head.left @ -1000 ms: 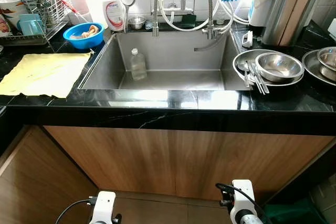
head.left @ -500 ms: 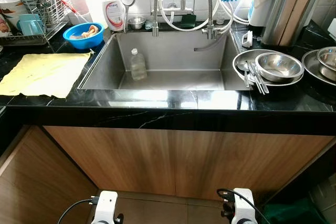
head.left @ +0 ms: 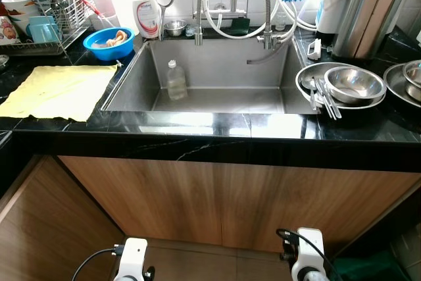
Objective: Kitchen organization
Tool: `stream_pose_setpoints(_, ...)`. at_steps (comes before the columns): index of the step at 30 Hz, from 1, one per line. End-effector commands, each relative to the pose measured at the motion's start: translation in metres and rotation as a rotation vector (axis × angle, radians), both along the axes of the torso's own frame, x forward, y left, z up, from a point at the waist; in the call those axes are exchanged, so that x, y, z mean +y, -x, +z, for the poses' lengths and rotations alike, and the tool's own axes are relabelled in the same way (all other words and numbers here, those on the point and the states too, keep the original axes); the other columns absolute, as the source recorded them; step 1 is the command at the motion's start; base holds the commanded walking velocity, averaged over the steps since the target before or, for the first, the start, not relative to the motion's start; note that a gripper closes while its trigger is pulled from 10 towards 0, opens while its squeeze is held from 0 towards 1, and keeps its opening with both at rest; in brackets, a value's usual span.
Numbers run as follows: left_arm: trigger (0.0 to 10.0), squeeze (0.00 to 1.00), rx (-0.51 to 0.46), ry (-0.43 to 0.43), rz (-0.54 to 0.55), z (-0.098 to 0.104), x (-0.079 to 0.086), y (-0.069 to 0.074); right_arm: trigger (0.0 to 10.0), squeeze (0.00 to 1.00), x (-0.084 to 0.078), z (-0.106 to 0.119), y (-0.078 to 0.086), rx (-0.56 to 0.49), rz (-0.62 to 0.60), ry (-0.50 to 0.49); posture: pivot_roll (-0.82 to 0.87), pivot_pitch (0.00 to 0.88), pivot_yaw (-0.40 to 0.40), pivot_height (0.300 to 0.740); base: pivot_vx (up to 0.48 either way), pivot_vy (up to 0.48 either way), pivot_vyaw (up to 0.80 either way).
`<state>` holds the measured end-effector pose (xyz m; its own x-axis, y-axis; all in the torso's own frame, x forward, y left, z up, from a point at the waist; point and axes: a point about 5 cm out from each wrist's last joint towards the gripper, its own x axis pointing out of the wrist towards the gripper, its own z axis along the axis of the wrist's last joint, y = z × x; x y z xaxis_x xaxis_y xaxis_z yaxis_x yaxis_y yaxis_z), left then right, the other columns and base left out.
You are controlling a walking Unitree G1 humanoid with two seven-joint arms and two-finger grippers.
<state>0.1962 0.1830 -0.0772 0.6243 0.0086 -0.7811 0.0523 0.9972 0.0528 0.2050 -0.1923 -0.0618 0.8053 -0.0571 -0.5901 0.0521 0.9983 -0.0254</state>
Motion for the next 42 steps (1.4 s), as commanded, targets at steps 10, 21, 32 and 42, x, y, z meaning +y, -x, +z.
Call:
stream_pose_setpoints(10,10.0,0.0,-0.006,-0.007,-0.014,-0.001,-0.001,0.003,10.0,0.0,0.003,0.007,-0.003,-0.099,0.075,0.097,-0.18,0.0,0.067,0.74,0.0,0.0,0.0)
stream_pose_setpoints(21,10.0,0.0,-0.003,-0.006,-0.025,-0.001,-0.002,0.003,10.0,0.0,-0.006,0.082,-0.071,-0.519,0.085,0.119,-0.19,0.0,0.064,0.74,0.0,0.0,0.0)
stream_pose_setpoints(32,10.0,0.0,0.008,-0.006,-0.031,-0.003,-0.002,0.006,10.0,0.0,-0.002,0.107,-0.071,-0.658,0.087,0.109,-0.2,0.0,0.066,0.74,0.0,0.0,0.0)
stream_pose_setpoints(42,10.0,0.0,0.011,-0.003,-0.037,-0.003,-0.003,0.007,10.0,0.0,-0.005,0.098,-0.038,-0.602,0.031,0.104,-0.2,0.0,0.068,0.74,0.0,0.0,0.0)
